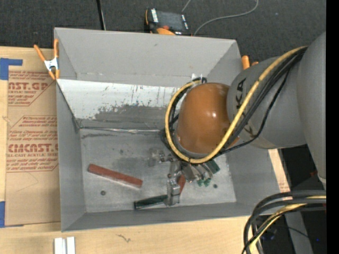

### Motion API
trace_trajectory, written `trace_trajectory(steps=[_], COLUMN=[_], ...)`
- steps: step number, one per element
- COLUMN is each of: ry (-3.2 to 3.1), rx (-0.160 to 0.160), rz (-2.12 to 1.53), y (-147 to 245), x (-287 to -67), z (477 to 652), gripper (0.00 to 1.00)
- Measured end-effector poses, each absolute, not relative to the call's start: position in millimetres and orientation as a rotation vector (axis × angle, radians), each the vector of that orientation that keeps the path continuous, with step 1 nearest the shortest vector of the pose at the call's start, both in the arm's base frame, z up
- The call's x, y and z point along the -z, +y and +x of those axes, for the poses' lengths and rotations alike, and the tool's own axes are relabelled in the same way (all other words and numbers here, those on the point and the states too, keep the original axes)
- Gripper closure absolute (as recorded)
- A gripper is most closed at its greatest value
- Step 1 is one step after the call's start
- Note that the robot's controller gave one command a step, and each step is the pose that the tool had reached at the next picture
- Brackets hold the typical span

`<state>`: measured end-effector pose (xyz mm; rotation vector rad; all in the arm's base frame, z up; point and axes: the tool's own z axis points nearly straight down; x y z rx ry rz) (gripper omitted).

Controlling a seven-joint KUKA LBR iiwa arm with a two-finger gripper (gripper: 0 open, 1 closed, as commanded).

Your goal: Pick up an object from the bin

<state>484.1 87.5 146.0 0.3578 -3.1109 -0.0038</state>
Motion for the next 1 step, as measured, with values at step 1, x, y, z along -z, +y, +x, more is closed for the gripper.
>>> trace_trajectory(steps=[1], ry=[-3.116], rx=[0.005], rz=[0.39], y=[140.8], x=[-71.3], z=[519.1], gripper=[0.0])
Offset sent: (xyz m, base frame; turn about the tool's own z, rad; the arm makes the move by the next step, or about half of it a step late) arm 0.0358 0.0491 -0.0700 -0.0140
